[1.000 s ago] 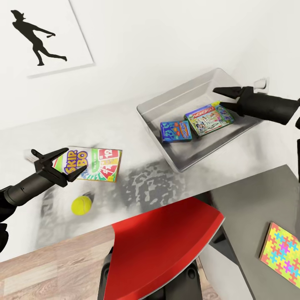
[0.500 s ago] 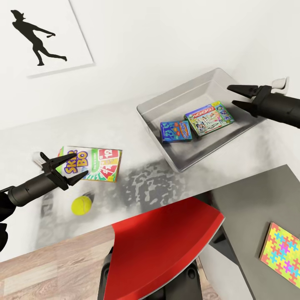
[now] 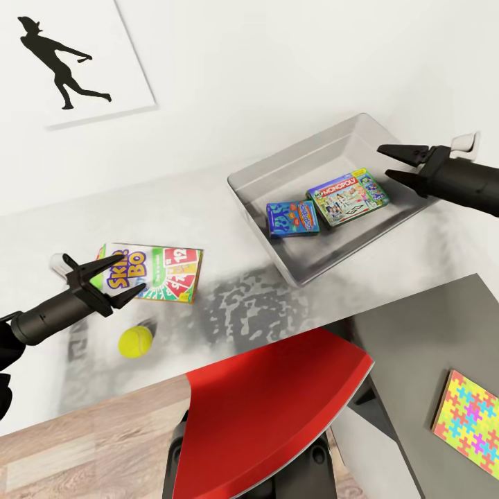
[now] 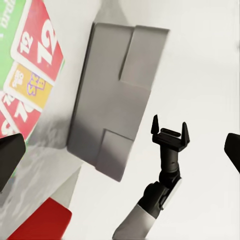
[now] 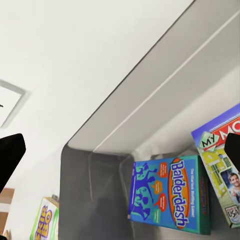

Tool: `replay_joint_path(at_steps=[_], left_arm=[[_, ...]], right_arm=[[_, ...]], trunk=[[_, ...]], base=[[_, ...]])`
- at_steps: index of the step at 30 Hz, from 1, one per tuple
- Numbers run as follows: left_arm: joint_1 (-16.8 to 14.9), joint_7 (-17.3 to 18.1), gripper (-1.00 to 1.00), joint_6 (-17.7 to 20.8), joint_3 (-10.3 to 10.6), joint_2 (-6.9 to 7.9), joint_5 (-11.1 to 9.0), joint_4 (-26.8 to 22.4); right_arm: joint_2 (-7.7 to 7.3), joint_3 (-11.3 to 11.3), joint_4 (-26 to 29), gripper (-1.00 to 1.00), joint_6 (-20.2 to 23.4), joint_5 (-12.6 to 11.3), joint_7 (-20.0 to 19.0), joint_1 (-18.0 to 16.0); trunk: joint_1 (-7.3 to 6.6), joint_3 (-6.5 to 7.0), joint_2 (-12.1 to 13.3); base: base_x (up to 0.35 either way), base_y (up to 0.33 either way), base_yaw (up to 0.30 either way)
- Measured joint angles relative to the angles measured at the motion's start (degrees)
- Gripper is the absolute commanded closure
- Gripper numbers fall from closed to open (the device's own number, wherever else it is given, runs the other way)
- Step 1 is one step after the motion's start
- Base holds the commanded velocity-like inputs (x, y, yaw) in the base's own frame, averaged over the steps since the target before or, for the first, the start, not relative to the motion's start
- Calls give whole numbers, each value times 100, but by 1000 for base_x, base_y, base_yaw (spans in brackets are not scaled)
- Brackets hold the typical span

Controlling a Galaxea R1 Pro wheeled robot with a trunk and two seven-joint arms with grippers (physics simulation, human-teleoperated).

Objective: Put all the toys in the child's room - the three board games (two on the bed and one on the table), the two jigsaw puzzles on the table, and the tennis ball on the table - inside the toy box on the table in the child's room.

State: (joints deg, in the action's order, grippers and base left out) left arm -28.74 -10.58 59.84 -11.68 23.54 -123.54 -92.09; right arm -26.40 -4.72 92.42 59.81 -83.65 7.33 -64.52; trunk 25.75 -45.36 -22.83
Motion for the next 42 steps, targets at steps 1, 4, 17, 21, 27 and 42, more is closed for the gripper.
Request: replay_joint_path(at_steps=[1,4,17,21,27,42], left_arm=[[13,46,-100,0,-3,0,2,0],[41,123,-100,0,-7,1,6,0],[109,272,-100,-1,-14,-5,10,0],[113,286,-100,-1,-14,-5,10,0],[116,296,-100,-1,-19,-2,10,0],[125,300,-100,-1,-23,9,11,0]], right_arm=[[1,5,0,-100,0,-2,-2,1],[2,18,1,-100,0,-6,-3,3],[10,56,2,-100,0,-20,26,14],[11,63,2,-100,0,-19,38,18],[12,67,2,-100,0,-16,47,97],[49,108,2,-100,0,-20,49,290]], trunk=[[0,0,0],[0,0,0],[0,23,0],[0,51,0],[1,100,0],[0,236,0]], base=[[0,0,0],[0,0,0],[-1,0,0],[-33,0,0],[-61,0,0],[-39,0,0]])
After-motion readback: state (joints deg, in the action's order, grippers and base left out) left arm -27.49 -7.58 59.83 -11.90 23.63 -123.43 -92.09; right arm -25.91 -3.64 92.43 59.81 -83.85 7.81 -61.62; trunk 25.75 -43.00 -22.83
